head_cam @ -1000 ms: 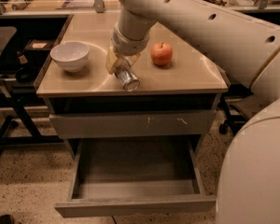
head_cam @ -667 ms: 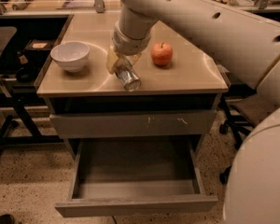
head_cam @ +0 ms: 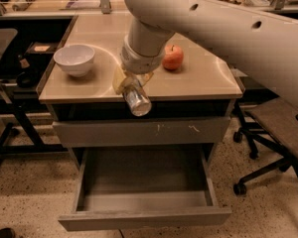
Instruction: Place redbull can into middle drawer
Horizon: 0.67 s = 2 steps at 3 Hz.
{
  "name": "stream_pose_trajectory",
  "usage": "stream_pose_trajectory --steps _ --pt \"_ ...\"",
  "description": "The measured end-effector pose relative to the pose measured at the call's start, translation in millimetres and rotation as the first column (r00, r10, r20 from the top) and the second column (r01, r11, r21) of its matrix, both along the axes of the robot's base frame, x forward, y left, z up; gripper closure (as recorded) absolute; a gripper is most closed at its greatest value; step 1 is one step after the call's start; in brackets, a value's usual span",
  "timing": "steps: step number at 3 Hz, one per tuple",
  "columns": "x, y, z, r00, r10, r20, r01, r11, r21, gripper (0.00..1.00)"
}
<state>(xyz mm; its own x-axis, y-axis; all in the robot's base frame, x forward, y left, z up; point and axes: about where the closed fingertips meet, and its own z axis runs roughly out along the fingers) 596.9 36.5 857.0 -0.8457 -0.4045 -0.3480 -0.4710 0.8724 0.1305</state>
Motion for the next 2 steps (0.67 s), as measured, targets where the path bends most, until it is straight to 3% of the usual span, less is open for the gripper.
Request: stream_pose_trajectory --steps 1,2 --pt "-36.4 -6.1 -26.0 0.9968 -0.055 -0.058 0.056 0.998 0.030 1.00" --pt "-71.7 -7.7 -60.7 0.9877 -0.091 -0.127 0.099 0.994 0.053 1.00"
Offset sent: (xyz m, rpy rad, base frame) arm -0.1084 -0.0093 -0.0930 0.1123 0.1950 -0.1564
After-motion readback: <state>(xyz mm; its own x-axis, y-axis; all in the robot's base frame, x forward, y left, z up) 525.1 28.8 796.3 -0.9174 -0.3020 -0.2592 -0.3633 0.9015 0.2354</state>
